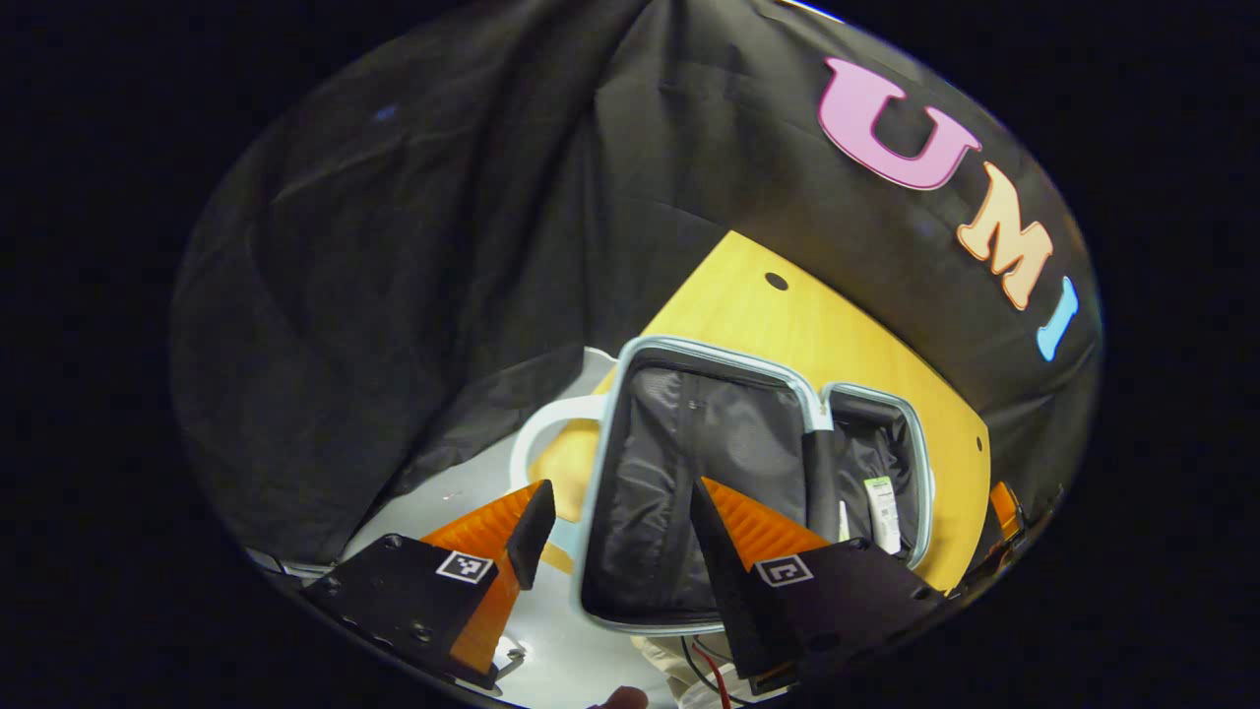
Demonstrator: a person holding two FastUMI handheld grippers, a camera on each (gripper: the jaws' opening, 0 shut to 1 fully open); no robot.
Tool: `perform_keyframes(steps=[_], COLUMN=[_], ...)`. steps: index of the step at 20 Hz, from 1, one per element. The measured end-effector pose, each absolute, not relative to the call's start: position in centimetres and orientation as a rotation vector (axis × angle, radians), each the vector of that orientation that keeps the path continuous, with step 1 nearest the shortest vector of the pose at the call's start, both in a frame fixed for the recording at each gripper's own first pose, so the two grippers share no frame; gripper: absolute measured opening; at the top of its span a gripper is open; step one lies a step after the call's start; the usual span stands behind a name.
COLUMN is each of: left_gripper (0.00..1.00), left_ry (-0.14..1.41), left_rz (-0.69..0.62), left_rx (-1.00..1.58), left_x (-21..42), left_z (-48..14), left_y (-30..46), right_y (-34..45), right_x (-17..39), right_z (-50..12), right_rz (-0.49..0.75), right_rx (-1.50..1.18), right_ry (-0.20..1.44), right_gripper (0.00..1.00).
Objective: First open the suitcase, pack the skin care products into it, and then close the suitcase.
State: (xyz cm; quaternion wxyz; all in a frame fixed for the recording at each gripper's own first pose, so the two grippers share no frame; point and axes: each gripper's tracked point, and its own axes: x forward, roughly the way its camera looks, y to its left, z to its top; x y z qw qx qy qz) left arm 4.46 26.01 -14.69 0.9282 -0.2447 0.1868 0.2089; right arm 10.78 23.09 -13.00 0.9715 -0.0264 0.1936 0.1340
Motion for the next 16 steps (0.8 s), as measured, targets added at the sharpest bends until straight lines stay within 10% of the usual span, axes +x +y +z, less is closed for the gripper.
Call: perform_keyframes(steps=[10,16], left_gripper=[0.82,0.6], left_ry=[0.334,0.291], left_rz=[0.378,0.307], left_rx=[-0.805,-0.967], left_x=[6.1,8.5], left_z=[-20.2,-22.2], left_y=[31.6,31.2], right_y=[18.4,16.4], right_x=[10.9,10.4], right_z=[-11.3,-10.3], right_rz=[0.153,0.117], right_rx=[-0.088,-0.114], right_ry=[0.363,0.351], right_gripper=[0.98,0.98])
